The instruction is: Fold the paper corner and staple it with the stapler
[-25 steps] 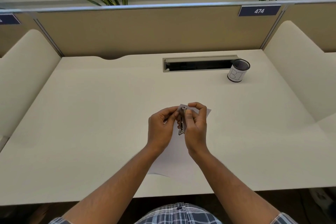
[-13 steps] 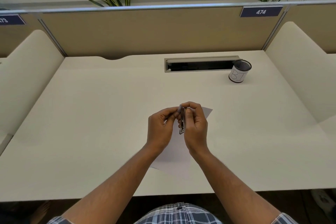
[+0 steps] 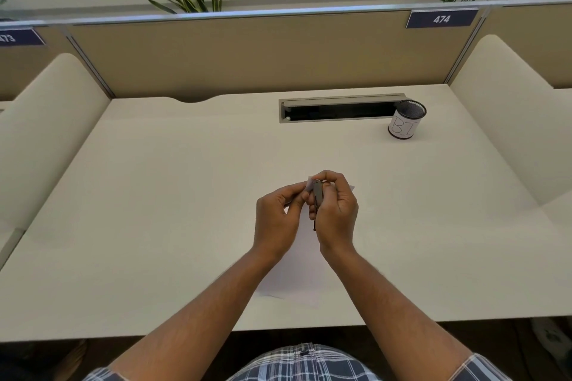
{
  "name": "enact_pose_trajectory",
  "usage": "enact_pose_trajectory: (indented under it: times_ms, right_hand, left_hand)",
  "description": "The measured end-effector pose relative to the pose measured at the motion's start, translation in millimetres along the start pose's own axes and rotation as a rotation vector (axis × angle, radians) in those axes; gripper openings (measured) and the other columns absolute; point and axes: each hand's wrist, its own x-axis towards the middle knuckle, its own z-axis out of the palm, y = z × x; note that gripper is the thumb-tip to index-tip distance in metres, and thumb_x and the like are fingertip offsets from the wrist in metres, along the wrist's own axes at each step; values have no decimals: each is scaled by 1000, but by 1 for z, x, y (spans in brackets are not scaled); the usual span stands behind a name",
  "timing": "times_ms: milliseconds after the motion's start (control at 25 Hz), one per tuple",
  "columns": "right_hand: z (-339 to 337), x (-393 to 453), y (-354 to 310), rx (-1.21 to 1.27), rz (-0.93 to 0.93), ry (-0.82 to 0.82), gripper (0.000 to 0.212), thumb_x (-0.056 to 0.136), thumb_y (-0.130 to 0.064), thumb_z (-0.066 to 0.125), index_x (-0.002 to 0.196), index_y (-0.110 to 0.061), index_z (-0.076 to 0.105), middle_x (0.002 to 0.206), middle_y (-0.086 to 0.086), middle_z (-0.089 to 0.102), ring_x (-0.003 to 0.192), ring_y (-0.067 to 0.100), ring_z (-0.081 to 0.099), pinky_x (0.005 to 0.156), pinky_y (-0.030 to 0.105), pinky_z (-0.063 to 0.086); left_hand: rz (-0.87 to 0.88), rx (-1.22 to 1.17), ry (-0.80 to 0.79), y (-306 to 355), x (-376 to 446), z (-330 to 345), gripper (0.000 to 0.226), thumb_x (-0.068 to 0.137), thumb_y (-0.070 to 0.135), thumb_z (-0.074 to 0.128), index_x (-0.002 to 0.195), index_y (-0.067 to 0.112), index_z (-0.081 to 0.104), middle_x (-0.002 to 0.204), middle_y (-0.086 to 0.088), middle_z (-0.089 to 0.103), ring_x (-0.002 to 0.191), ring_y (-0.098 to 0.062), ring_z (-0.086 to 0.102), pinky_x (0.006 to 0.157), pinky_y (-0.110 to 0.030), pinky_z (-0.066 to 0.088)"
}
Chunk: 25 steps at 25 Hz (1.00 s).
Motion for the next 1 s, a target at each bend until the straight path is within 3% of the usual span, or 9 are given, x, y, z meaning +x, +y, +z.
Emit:
enact_pose_trajectory:
  times_ms: [200, 360, 480, 600, 760, 1000]
  right_hand:
    - [-1, 3, -10, 232, 251, -9, 34, 102, -3, 35, 92, -13, 66, 61, 7, 56, 52, 16, 48, 46, 29, 41]
    - [-4, 5, -15, 319, 389, -39, 28, 99, -1, 36, 96, -10, 63, 57, 8, 53, 47, 17, 43, 43, 27, 38]
    - [-7, 7, -20, 335, 490, -83, 27, 97, -1, 37, 94, -10, 63, 57, 8, 52, 46, 17, 42, 41, 26, 36]
    - [-9, 10, -22, 332, 584, -127, 29, 94, 0, 37, 94, -11, 64, 57, 6, 51, 46, 16, 40, 41, 25, 35]
    - [-14, 15, -16, 119, 467, -106, 31, 93, -1, 37, 93, -13, 66, 60, 10, 53, 49, 18, 43, 44, 27, 37]
    - [-25, 34, -6, 70, 431, -75, 31, 95, -2, 37, 93, -13, 65, 57, 9, 53, 49, 19, 45, 45, 26, 38]
  left_hand:
    - [-121, -137, -6, 7, 4, 1, 17, 96, 29, 68, 108, 25, 79, 97, 12, 79, 97, -5, 73, 86, -25, 59]
    - [-130, -89, 3, 7, 5, 1, 15, 94, 31, 69, 103, 26, 79, 95, 13, 79, 93, -2, 73, 83, -25, 60]
    - [-95, 18, 37, 3, 7, -1, 14, 95, 32, 69, 101, 26, 79, 91, 14, 78, 86, -2, 73, 78, -29, 61]
    - [84, 302, 94, -4, 9, -3, 17, 98, 24, 64, 105, 22, 78, 89, 10, 79, 78, -7, 73, 69, -30, 59]
    - [321, 695, 118, -12, 11, -7, 20, 93, 13, 61, 106, 18, 76, 72, -1, 75, 55, -24, 67, 48, -35, 54]
    - [258, 667, 160, -14, 22, -11, 18, 96, 16, 60, 104, 20, 75, 73, -3, 75, 58, -29, 68, 50, -39, 55]
